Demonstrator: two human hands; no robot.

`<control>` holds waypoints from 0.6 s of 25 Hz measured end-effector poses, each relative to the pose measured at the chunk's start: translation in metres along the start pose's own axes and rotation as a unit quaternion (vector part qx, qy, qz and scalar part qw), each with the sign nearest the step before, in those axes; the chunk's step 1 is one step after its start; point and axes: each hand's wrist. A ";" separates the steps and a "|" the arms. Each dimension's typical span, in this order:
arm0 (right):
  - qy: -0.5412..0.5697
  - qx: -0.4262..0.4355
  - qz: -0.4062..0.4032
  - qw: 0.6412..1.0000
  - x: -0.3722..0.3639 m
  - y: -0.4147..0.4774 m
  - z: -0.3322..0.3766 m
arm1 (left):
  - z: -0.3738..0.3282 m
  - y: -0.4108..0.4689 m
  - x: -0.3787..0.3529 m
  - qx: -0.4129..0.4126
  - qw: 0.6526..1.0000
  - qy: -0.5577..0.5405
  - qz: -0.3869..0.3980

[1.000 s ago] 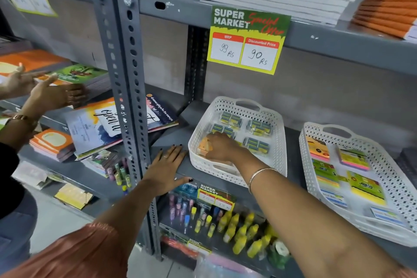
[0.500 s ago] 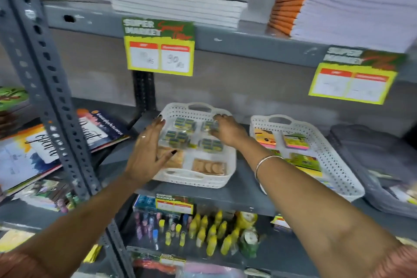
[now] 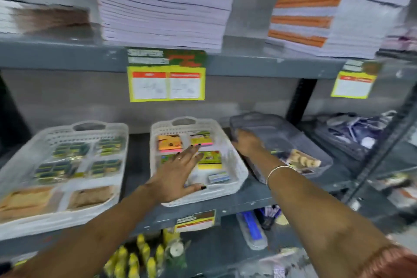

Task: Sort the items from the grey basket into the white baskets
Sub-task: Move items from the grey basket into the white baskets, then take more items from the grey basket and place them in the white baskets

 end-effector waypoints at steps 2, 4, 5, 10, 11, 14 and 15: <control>-0.038 -0.037 0.022 0.998 -0.003 0.014 -0.047 | -0.021 0.038 -0.016 -0.034 0.999 -0.007 0.031; -0.062 -0.055 0.045 0.995 -0.009 0.024 -0.079 | -0.037 0.072 -0.032 -0.054 0.996 -0.010 0.069; -0.070 -0.064 0.055 0.994 -0.011 0.029 -0.090 | -0.042 0.087 -0.039 -0.059 0.994 -0.010 0.095; -0.041 -0.086 0.079 0.992 -0.031 0.041 -0.095 | -0.054 0.121 -0.056 -0.068 0.984 0.014 0.163; -0.023 -0.092 0.083 0.992 -0.035 0.043 -0.093 | -0.055 0.122 -0.057 -0.065 0.983 0.015 0.169; 0.016 -0.122 0.095 0.988 -0.044 0.047 -0.086 | -0.056 0.123 -0.061 -0.059 0.983 0.015 0.172; 0.020 -0.127 0.097 0.987 -0.045 0.048 -0.083 | -0.056 0.122 -0.061 -0.057 0.984 0.015 0.170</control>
Point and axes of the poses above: each hand's wrist, its own y-axis towards the middle knuckle, its own x-axis out of the back of the hand, z = x × y, and after that the axes turned 14 degrees about -x, right-handed
